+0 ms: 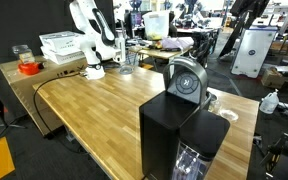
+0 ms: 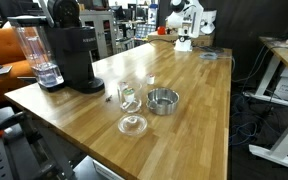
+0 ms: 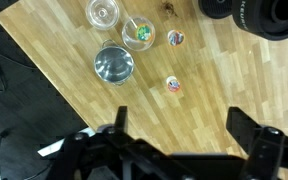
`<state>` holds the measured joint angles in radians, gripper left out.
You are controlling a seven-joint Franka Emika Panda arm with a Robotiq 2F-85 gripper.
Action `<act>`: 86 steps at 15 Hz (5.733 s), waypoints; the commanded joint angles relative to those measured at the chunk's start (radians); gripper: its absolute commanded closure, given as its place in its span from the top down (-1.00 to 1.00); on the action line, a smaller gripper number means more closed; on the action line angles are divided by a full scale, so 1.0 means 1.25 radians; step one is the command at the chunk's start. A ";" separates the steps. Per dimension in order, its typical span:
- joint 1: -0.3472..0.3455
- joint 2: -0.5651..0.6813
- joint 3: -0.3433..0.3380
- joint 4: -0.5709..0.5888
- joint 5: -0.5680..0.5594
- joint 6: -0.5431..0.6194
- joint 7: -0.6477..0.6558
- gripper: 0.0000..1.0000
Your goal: Pick the lid on the table, put it on the jar, then put one cup in the pot and another cup inside the coffee maker
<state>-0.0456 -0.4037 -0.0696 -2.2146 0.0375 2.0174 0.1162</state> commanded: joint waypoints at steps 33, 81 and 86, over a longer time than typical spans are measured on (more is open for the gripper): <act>-0.012 0.265 0.004 -0.014 -0.034 0.166 0.031 1.00; -0.084 0.500 -0.069 -0.193 0.064 0.297 -0.145 1.00; -0.081 0.495 -0.068 -0.192 0.053 0.308 -0.151 1.00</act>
<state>-0.1377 0.2214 -0.1665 -2.4568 0.1217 2.3905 -0.0684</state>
